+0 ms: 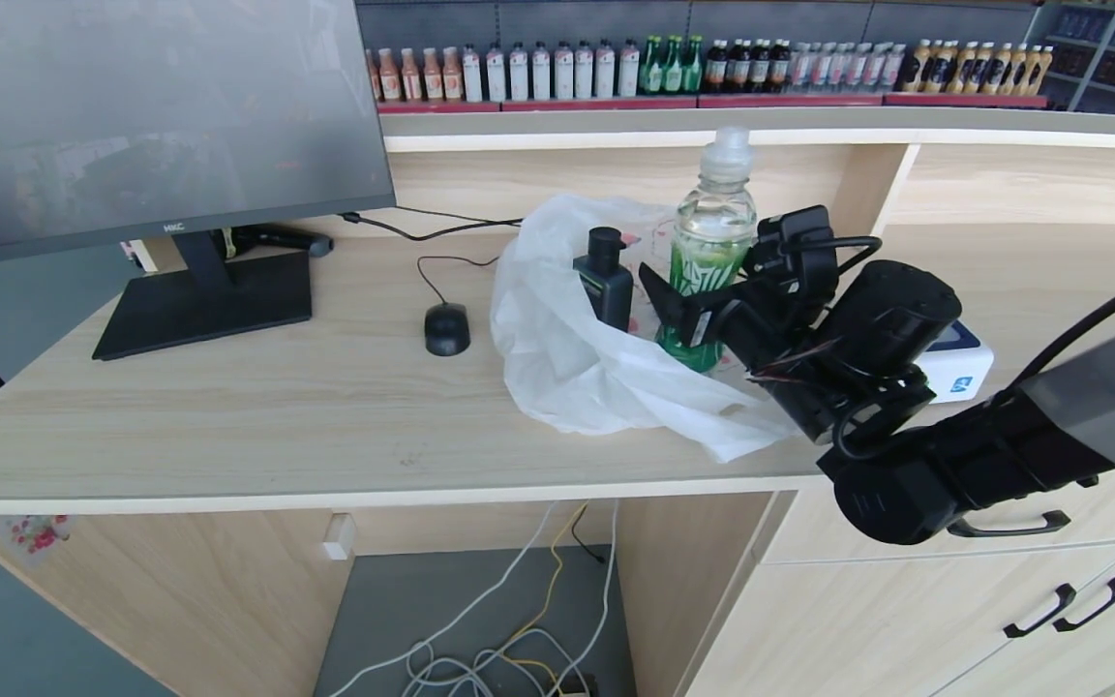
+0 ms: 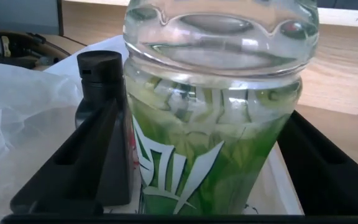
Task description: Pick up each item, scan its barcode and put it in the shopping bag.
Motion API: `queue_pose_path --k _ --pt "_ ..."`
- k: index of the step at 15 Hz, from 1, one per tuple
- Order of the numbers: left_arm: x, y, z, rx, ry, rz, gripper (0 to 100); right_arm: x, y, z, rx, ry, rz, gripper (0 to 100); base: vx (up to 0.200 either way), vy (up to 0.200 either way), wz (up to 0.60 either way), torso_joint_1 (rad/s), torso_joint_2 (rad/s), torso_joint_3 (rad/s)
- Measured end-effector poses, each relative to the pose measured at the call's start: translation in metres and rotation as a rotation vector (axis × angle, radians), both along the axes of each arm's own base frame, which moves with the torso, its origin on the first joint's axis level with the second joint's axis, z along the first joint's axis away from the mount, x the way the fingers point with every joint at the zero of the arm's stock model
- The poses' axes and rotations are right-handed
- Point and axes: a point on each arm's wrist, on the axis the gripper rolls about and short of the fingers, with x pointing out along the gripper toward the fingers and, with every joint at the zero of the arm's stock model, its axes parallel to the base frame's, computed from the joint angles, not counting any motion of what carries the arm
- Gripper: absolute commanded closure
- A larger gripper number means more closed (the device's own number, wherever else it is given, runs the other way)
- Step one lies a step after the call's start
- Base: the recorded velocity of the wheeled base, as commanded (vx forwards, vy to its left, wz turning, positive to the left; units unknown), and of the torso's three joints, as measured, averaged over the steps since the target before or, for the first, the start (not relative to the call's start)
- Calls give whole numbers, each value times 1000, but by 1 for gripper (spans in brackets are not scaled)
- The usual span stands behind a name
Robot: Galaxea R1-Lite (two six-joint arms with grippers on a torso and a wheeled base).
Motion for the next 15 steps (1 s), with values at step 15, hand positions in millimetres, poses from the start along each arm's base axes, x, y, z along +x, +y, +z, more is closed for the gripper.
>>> queue_pose_path --k 15 --pt "0 0 0 0 0 0 0 -148 -86 4 43 38 -30 0 0 0 0 0 0 0"
